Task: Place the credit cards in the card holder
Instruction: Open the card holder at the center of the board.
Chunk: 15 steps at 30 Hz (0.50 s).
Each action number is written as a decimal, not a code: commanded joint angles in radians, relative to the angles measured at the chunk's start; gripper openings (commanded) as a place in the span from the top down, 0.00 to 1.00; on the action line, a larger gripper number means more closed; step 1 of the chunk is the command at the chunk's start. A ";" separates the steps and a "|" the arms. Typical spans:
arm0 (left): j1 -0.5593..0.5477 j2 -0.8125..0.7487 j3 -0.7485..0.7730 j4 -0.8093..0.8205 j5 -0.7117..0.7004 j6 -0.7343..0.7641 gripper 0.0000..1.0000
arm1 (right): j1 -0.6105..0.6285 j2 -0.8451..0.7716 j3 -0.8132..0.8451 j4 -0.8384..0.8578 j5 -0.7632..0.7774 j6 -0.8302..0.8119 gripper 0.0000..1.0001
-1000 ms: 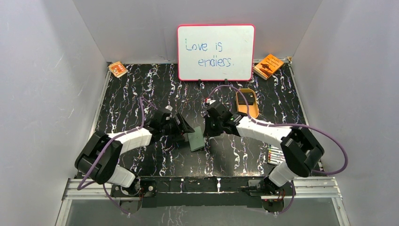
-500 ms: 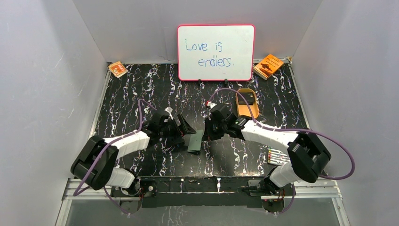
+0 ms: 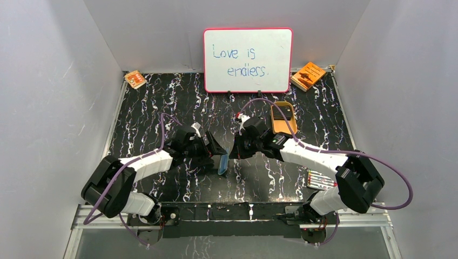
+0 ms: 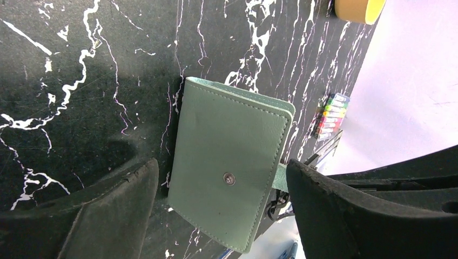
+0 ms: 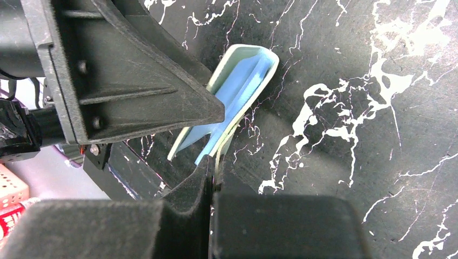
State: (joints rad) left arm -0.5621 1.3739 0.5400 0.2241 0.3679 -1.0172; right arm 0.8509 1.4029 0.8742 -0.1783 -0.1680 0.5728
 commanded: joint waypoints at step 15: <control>-0.013 0.010 0.023 -0.017 0.010 0.021 0.64 | -0.003 -0.046 -0.033 0.043 0.002 0.004 1.00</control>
State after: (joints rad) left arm -0.5716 1.3911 0.5438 0.2314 0.3702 -1.0088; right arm 0.8509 1.3952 0.8543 -0.1715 -0.1665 0.5735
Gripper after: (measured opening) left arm 0.403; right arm 0.044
